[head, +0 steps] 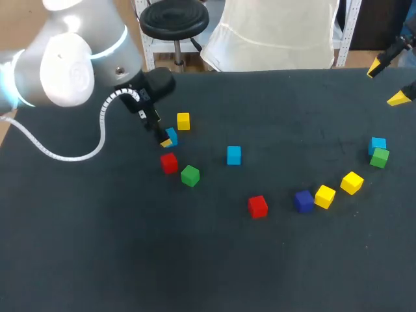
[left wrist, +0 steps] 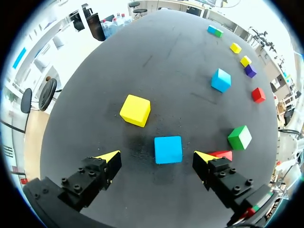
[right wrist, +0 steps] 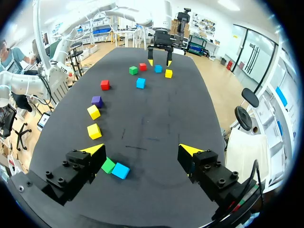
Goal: Place the blue cubes, place green cubes on the blue cubes, place the yellow cubes on the green cubes, then place the red cubes on the yellow cubes, and place purple cube on the red cubes.
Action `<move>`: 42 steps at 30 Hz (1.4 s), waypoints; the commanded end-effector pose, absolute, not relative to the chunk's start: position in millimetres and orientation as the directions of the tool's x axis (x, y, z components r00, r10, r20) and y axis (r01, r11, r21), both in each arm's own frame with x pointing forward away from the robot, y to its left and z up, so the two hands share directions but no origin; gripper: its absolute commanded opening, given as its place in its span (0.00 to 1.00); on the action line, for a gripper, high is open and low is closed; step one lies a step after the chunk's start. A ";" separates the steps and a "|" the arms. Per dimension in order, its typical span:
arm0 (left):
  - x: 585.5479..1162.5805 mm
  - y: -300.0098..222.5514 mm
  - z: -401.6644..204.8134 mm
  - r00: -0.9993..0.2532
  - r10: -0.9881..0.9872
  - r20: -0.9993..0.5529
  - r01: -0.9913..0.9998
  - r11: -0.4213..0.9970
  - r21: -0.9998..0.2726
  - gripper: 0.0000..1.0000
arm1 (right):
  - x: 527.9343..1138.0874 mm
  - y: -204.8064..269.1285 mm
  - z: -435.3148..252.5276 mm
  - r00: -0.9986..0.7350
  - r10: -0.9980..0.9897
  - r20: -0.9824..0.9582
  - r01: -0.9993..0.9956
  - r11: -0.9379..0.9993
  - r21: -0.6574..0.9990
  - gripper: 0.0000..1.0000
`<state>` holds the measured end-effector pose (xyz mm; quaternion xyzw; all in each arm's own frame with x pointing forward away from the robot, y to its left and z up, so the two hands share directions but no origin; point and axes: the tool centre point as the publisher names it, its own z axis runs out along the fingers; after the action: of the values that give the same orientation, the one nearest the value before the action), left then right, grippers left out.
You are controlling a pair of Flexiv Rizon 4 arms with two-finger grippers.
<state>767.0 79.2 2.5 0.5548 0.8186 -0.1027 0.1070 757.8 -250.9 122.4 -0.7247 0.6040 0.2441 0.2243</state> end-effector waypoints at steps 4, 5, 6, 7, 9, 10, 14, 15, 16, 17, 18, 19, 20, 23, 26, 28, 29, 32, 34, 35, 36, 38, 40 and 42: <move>775.2 76.1 -4.1 -0.351 0.891 -0.289 0.935 0.350 -0.056 1.00 | 757.7 -251.1 122.2 0.152 -0.765 -0.626 -0.985 -0.170 -0.032 1.00; 774.8 75.6 -4.5 -0.348 0.890 -0.294 0.936 0.347 -0.056 1.00 | 757.7 -251.1 122.2 0.152 -0.765 -0.626 -0.985 -0.170 -0.032 1.00; 774.1 75.1 -4.7 -0.346 0.890 -0.296 0.937 0.346 -0.055 1.00 | 757.7 -251.1 122.2 0.152 -0.765 -0.626 -0.985 -0.170 -0.032 1.00; 773.9 74.9 -4.9 -0.342 0.892 -0.296 0.938 0.341 -0.054 0.94 | 757.7 -251.1 122.2 0.152 -0.765 -0.626 -0.985 -0.170 -0.032 1.00; 773.1 74.3 -5.4 -0.334 0.893 -0.300 0.941 0.335 -0.051 0.63 | 757.7 -251.1 122.2 0.152 -0.765 -0.626 -0.985 -0.170 -0.032 1.00; 772.8 73.9 -5.4 -0.328 0.896 -0.299 0.943 0.329 -0.048 0.50 | 757.7 -251.1 122.2 0.152 -0.765 -0.626 -0.985 -0.170 -0.032 1.00; 772.3 73.7 -6.1 -0.318 0.900 -0.298 0.946 0.320 -0.045 0.16 | 757.7 -251.1 122.2 0.152 -0.765 -0.626 -0.985 -0.170 -0.032 1.00; 771.8 73.6 -6.6 -0.316 0.900 -0.299 0.947 0.317 -0.045 0.00 | 757.7 -251.1 122.2 0.152 -0.765 -0.626 -0.985 -0.170 -0.032 1.00; 771.2 73.5 -6.9 -0.313 0.901 -0.301 0.948 0.315 -0.044 0.00 | 757.7 -251.1 122.2 0.152 -0.765 -0.626 -0.985 -0.170 -0.032 1.00; 771.0 73.5 -7.0 -0.312 0.901 -0.301 0.948 0.314 -0.044 0.00 | 757.7 -251.1 122.2 0.152 -0.765 -0.626 -0.985 -0.170 -0.032 1.00; 770.3 73.5 -7.4 -0.309 0.901 -0.304 0.950 0.311 -0.044 0.00 | 757.7 -251.1 122.2 0.152 -0.765 -0.626 -0.985 -0.170 -0.032 1.00; 769.3 73.3 -7.2 -0.307 0.901 -0.306 0.950 0.308 -0.044 0.00 | 757.7 -251.1 122.2 0.152 -0.765 -0.626 -0.985 -0.170 -0.032 1.00; 767.7 72.4 -6.3 -0.301 0.902 -0.309 0.952 0.303 -0.044 0.00 | 757.7 -251.1 122.2 0.152 -0.765 -0.626 -0.985 -0.170 -0.032 1.00; 762.0 67.1 1.0 -0.275 0.901 -0.336 0.960 0.278 -0.041 0.00 | 757.7 -251.1 122.2 0.152 -0.765 -0.626 -0.985 -0.170 -0.032 1.00; 753.5 56.4 8.6 -0.233 0.906 -0.354 0.971 0.234 -0.041 0.00 | 757.7 -251.1 122.2 0.152 -0.765 -0.626 -0.985 -0.170 -0.032 1.00; 746.8 48.4 12.4 -0.200 0.908 -0.368 0.979 0.199 -0.044 0.00 | 757.7 -251.1 122.2 0.152 -0.765 -0.626 -0.985 -0.170 -0.032 1.00; 743.5 44.5 13.5 -0.184 0.911 -0.370 0.983 0.180 -0.044 0.00 | 757.7 -251.1 122.2 0.152 -0.765 -0.626 -0.985 -0.170 -0.032 1.00; 733.2 33.2 16.2 -0.124 0.919 -0.375 0.992 0.116 -0.044 0.00 | 757.7 -251.1 122.2 0.152 -0.765 -0.626 -0.985 -0.170 -0.032 1.00; 727.7 26.0 16.3 -0.087 0.926 -0.369 0.996 0.079 -0.035 0.00 | 757.7 -251.1 122.2 0.152 -0.765 -0.626 -0.985 -0.170 -0.032 1.00; 725.5 23.0 16.5 -0.074 0.923 -0.378 0.997 0.064 -0.037 0.00 | 757.7 -251.1 122.2 0.152 -0.765 -0.626 -0.985 -0.170 -0.032 1.00; 723.2 19.4 16.6 -0.058 0.926 -0.374 0.998 0.049 -0.033 0.00 | 757.7 -251.1 122.2 0.152 -0.765 -0.626 -0.985 -0.170 -0.032 1.00; 720.1 13.2 16.0 -0.030 0.924 -0.382 0.999 0.020 -0.031 0.00 | 757.7 -251.1 122.2 0.152 -0.765 -0.626 -0.985 -0.170 -0.032 1.00; 717.2 7.4 15.1 -0.009 0.922 -0.388 1.000 -0.003 -0.031 0.00 | 757.7 -251.1 122.2 0.152 -0.765 -0.626 -0.985 -0.170 -0.032 1.00; 714.9 0.4 13.3 0.000 0.921 -0.389 0.999 -0.016 -0.037 0.00 | 757.7 -251.1 122.2 0.152 -0.765 -0.626 -0.985 -0.170 -0.032 1.00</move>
<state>713.3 6.2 16.5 0.6933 0.6922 -0.1539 0.1283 757.8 -250.9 122.4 -0.7247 0.6040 0.2441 0.2243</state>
